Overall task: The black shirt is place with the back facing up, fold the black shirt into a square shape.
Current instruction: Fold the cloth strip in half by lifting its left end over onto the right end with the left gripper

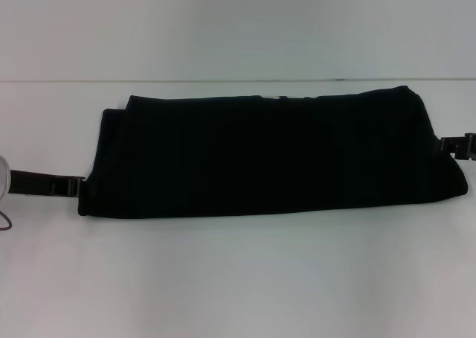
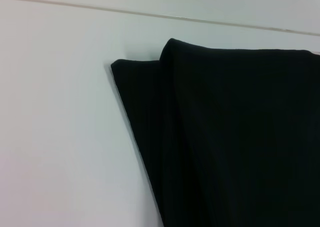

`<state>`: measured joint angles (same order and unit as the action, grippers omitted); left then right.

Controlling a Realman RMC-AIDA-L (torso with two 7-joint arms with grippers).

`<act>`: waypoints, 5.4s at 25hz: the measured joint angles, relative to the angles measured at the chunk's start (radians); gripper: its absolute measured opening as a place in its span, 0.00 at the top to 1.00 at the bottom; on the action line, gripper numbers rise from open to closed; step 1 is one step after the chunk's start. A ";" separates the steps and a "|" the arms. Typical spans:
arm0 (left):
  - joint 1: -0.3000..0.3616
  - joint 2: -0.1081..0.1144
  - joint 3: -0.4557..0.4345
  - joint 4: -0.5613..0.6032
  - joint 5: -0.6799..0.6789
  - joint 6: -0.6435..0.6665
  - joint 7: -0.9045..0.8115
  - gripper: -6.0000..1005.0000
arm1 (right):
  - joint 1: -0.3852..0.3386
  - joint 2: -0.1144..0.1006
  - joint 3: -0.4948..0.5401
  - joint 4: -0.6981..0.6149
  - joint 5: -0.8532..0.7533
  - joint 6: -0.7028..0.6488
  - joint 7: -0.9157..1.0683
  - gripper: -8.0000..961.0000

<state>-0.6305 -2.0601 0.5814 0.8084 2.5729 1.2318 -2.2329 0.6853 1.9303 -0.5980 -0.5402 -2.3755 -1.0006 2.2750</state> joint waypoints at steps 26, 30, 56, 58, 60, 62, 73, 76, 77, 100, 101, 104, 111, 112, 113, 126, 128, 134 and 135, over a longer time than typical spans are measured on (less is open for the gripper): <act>-0.001 0.000 0.000 0.000 0.000 -0.002 0.006 0.98 | -0.046 0.010 0.003 0.003 0.008 0.005 -0.023 0.97; -0.001 0.000 0.000 0.000 0.000 -0.002 0.004 0.98 | -0.067 0.014 0.014 -0.022 0.012 -0.007 -0.024 0.97; 0.012 0.014 -0.105 0.049 0.000 0.124 0.005 0.97 | -0.130 0.016 0.244 -0.171 0.199 -0.376 -0.200 0.61; 0.014 0.015 -0.106 0.050 0.002 0.134 0.003 0.96 | -0.130 0.022 0.241 -0.169 0.232 -0.394 -0.227 0.57; 0.016 0.015 -0.106 0.052 0.004 0.142 0.004 0.95 | -0.124 0.024 0.231 -0.158 0.237 -0.401 -0.239 0.52; 0.020 0.015 -0.105 0.052 0.008 0.156 0.009 0.93 | -0.117 0.024 0.219 -0.148 0.235 -0.400 -0.240 0.46; 0.026 0.026 -0.141 0.082 0.010 0.220 -0.037 0.85 | -0.096 0.023 0.198 -0.126 0.242 -0.419 -0.298 0.17; 0.029 0.028 -0.151 0.092 0.008 0.334 -0.056 0.76 | -0.092 0.023 0.197 -0.096 0.242 -0.428 -0.358 0.15; 0.030 0.028 -0.153 0.089 0.008 0.362 -0.064 0.72 | -0.091 0.024 0.197 -0.084 0.242 -0.431 -0.380 0.12; -0.005 0.059 -0.282 -0.164 -0.029 0.280 -0.551 0.21 | 0.001 0.022 0.158 -0.072 0.280 -0.478 -0.552 0.02; 0.000 0.059 -0.288 -0.165 -0.030 0.278 -0.566 0.21 | 0.004 0.022 0.158 -0.073 0.280 -0.476 -0.555 0.02; 0.017 0.055 -0.306 -0.166 -0.030 0.275 -0.610 0.21 | 0.011 0.021 0.158 -0.084 0.280 -0.472 -0.557 0.02; 0.050 0.053 -0.366 -0.163 -0.013 0.270 -0.670 0.21 | 0.026 0.026 0.158 -0.096 0.280 -0.466 -0.570 0.02; 0.052 0.053 -0.372 -0.163 -0.010 0.265 -0.673 0.21 | 0.027 0.027 0.158 -0.096 0.280 -0.465 -0.573 0.02; 0.054 0.053 -0.375 -0.163 -0.008 0.258 -0.674 0.21 | 0.028 0.028 0.158 -0.096 0.280 -0.464 -0.575 0.02; 0.045 0.054 -0.379 -0.181 -0.010 0.198 -0.679 0.21 | 0.029 0.037 0.165 -0.096 0.280 -0.460 -0.580 0.02; 0.044 0.055 -0.379 -0.188 -0.010 0.185 -0.679 0.21 | 0.029 0.037 0.166 -0.096 0.280 -0.460 -0.580 0.02; 0.045 0.055 -0.379 -0.192 -0.014 0.166 -0.679 0.21 | 0.029 0.037 0.167 -0.096 0.280 -0.460 -0.581 0.02; 0.045 0.055 -0.379 -0.192 -0.016 0.160 -0.679 0.21 | 0.030 0.036 0.167 -0.096 0.280 -0.460 -0.581 0.02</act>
<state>-0.5860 -2.0049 0.2024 0.6166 2.5574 1.3921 -2.9122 0.7151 1.9667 -0.4310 -0.6367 -2.0954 -1.4603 1.6937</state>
